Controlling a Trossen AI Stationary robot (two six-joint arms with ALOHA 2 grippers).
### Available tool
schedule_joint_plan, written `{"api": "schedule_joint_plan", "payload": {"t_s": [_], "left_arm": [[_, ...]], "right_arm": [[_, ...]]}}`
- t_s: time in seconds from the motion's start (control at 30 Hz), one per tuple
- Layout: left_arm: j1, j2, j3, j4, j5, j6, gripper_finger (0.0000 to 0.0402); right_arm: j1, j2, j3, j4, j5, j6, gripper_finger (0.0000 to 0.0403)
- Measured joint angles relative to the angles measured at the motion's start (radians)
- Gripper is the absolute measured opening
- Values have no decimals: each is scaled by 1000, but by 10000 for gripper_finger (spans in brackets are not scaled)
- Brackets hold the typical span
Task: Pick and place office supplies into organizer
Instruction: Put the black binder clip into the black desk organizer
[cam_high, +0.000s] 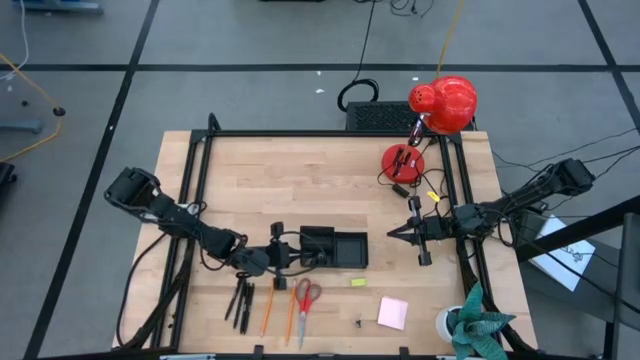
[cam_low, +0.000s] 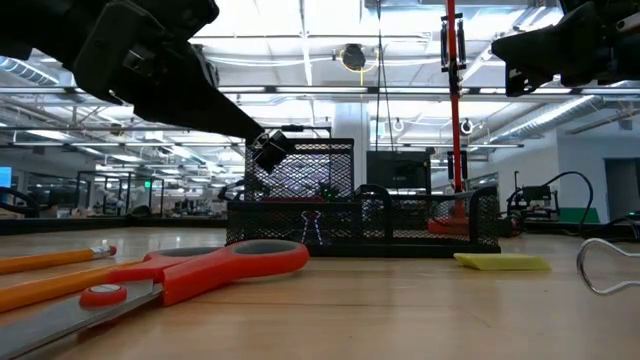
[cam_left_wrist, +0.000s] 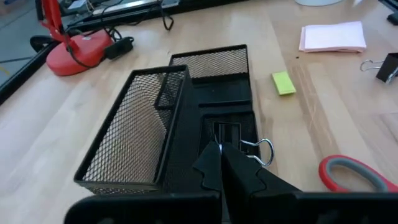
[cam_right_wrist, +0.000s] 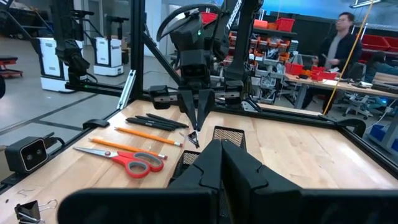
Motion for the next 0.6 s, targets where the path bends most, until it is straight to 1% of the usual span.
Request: {"api": "schedule_joint_plan", "payload": {"t_s": [0.1,0.3,0.6], "left_arm": [[0,26,0,23,30,-1,0],[10,111,0,73,40,14,0],[40,124,2,77,59,-4,1]], "right_arm": [[0,0,0,0,0,0,4],[0,0,0,3,0,0,4],[0,0,0,6,0,-2,4]]}}
